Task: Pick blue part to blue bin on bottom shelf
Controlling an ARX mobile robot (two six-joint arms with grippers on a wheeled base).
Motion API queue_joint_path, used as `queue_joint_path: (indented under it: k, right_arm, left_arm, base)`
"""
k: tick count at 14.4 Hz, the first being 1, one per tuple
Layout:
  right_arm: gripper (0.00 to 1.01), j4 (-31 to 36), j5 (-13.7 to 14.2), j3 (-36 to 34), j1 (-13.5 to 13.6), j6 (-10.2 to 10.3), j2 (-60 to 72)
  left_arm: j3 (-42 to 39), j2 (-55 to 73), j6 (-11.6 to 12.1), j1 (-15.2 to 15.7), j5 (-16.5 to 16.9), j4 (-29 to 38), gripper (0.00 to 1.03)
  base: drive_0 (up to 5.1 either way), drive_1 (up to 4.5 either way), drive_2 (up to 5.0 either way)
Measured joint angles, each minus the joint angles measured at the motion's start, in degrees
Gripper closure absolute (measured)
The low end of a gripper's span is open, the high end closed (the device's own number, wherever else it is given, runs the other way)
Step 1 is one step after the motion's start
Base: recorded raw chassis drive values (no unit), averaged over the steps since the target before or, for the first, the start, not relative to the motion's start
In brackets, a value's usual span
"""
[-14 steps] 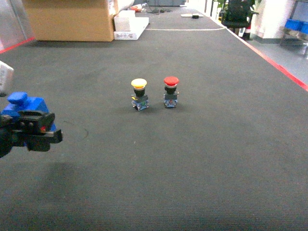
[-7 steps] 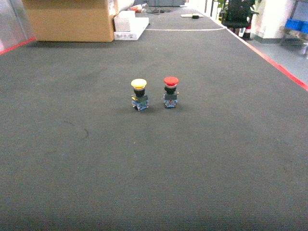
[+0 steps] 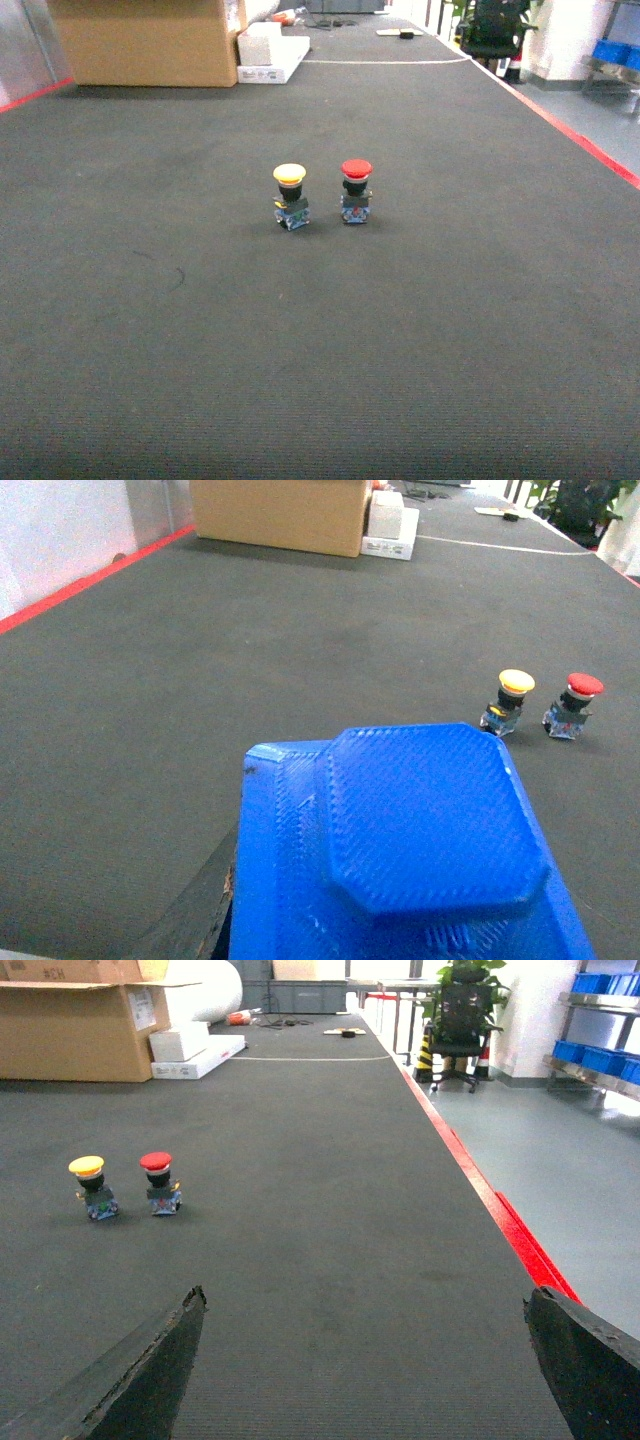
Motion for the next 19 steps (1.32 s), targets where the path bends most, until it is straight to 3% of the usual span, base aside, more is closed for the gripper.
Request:
queue_joint_path:
  k: [3,9,19]
  right_arm:
    - [0.03,0.0,0.0,0.0,0.0,0.0,0.0]
    - [0.03,-0.1,0.0,0.0,0.0,0.0,0.0]
    - [0.03,0.0,0.0,0.0,0.0,0.0,0.0]
  left_arm:
    - [0.0,0.0,0.0,0.0,0.0,0.0,0.58]
    - [-0.1,-0.3,0.0,0.0,-0.1,0.3,0.58]
    - [-0.1,0.1,0.0,-0.1,0.0,-0.1,0.59]
  base:
    - [0.0,-0.92,0.9]
    - [0.0,-4.04,4.0]
    - [-1.7,-1.72,-1.7]
